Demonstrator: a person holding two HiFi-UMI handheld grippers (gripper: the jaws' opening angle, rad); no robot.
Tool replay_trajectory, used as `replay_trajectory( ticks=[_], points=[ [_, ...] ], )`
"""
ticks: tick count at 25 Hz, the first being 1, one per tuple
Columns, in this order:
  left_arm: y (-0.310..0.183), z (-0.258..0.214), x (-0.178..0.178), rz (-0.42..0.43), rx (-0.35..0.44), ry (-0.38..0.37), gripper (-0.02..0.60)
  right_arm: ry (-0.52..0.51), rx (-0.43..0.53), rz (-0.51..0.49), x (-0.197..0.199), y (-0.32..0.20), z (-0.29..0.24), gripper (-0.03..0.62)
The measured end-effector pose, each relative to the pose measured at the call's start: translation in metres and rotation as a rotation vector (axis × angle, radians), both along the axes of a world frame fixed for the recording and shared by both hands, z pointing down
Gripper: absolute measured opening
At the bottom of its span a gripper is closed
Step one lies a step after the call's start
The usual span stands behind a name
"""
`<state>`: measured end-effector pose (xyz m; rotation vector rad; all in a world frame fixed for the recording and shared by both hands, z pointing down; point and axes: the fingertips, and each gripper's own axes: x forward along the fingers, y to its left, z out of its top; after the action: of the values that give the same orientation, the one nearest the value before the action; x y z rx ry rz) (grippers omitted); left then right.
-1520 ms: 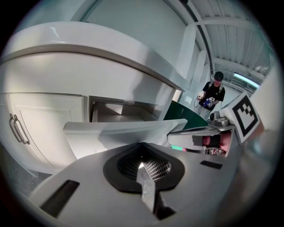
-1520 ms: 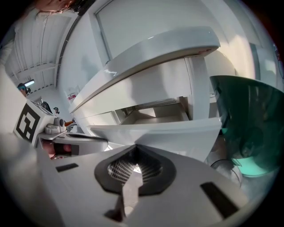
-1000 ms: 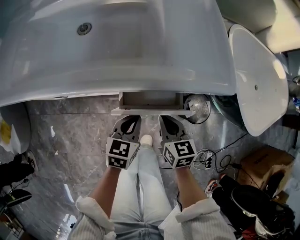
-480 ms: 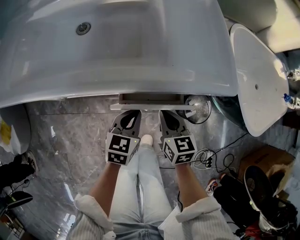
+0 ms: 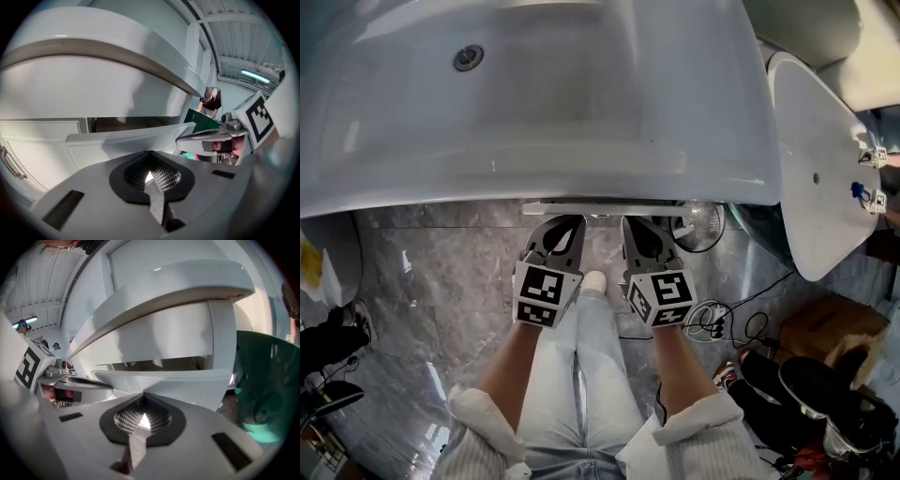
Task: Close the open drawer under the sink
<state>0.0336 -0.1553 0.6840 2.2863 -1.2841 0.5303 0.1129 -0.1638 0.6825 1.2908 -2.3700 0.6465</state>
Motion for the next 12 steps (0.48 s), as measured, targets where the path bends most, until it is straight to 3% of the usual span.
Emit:
replay_trajectory(
  ticks=[12],
  points=[
    [-0.025, -0.01, -0.005, -0.005, 0.03, -0.003, 0.015, -0.003, 0.035, -0.001, -0.006, -0.025, -0.01, 0.009]
  ],
)
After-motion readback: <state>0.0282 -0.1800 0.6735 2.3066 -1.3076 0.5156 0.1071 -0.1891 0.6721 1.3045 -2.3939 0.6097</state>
